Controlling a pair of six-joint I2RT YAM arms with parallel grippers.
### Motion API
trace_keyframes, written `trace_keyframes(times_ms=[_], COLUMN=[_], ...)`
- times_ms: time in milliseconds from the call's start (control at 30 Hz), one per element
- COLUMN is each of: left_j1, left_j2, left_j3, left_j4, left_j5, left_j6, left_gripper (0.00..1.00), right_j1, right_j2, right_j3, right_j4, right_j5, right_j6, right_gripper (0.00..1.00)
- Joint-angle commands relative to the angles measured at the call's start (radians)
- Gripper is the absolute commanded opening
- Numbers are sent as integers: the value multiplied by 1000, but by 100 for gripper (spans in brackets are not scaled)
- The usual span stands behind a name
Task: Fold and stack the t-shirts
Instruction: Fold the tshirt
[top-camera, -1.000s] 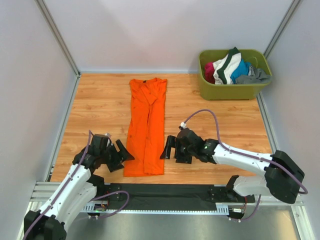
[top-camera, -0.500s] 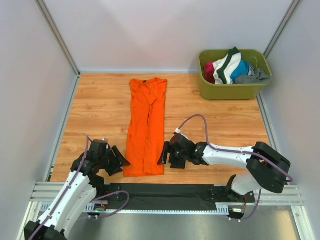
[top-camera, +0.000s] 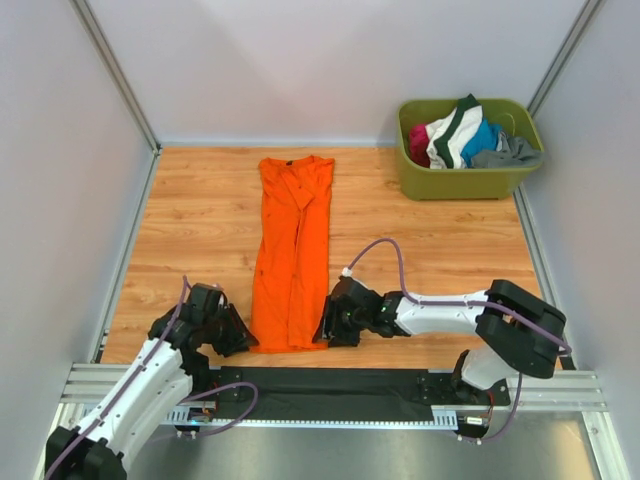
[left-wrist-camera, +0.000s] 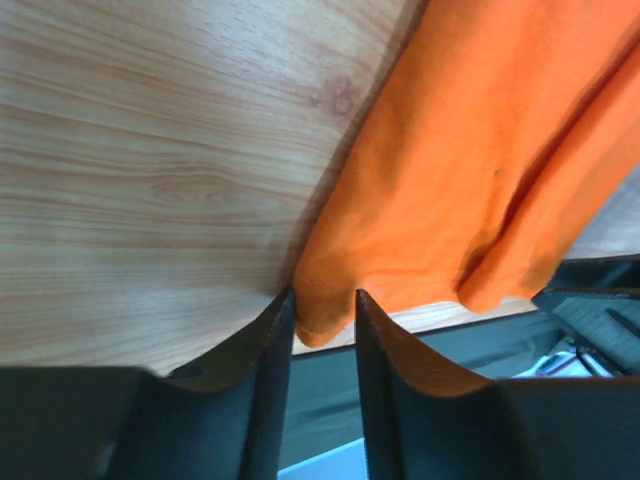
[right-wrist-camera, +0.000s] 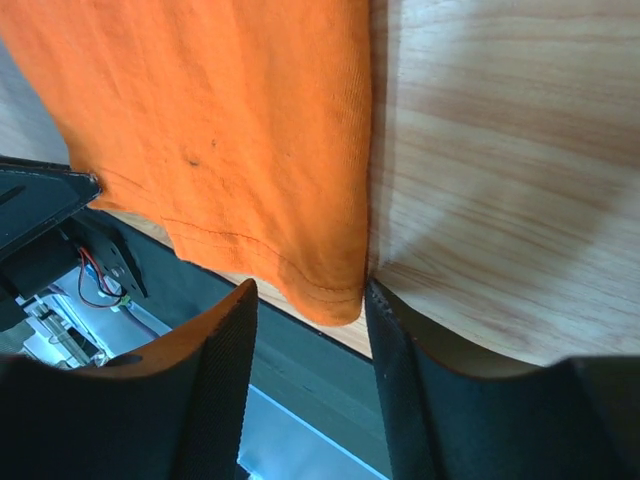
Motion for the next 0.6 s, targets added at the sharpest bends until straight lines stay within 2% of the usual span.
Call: trace_keyframes(times_ms=[0, 33, 67, 100, 133, 167, 233, 267, 300, 567], left_j1=[-12, -12, -13, -13, -13, -13, -13, -13, -13, -15], left_j2=[32, 45, 53, 61, 65, 76, 82, 84, 84, 168], left_j3=[3, 5, 8, 9, 18, 23, 40, 51, 73, 222], left_j4=[25, 31, 32, 32, 31, 29, 23, 14, 11, 37], left_j5=[-12, -12, -13, -16, -18, -27, -39, -61, -67, -82], left_j6=[3, 6, 6, 8, 8, 5, 2, 2, 5, 9], left_gripper=[36, 32, 27, 15, 8, 1, 0, 0, 0, 0], right_j1=[6, 6, 6, 6, 6, 6, 6, 6, 6, -52], right_j2=[22, 22, 22, 22, 20, 19, 11, 8, 7, -30], right_j3=[-5, -4, -2, 1, 7, 12, 22, 30, 39, 186], right_j4=[5, 4, -1, -16, -24, -33, -53, -62, -88, -211], right_j5=[16, 20, 22, 22, 24, 30, 39, 42, 47, 54], right_j6=[16, 15, 16, 15, 10, 7, -2, -7, -16, -120], right_gripper=[49, 46, 39, 35, 32, 23, 14, 5, 1, 0])
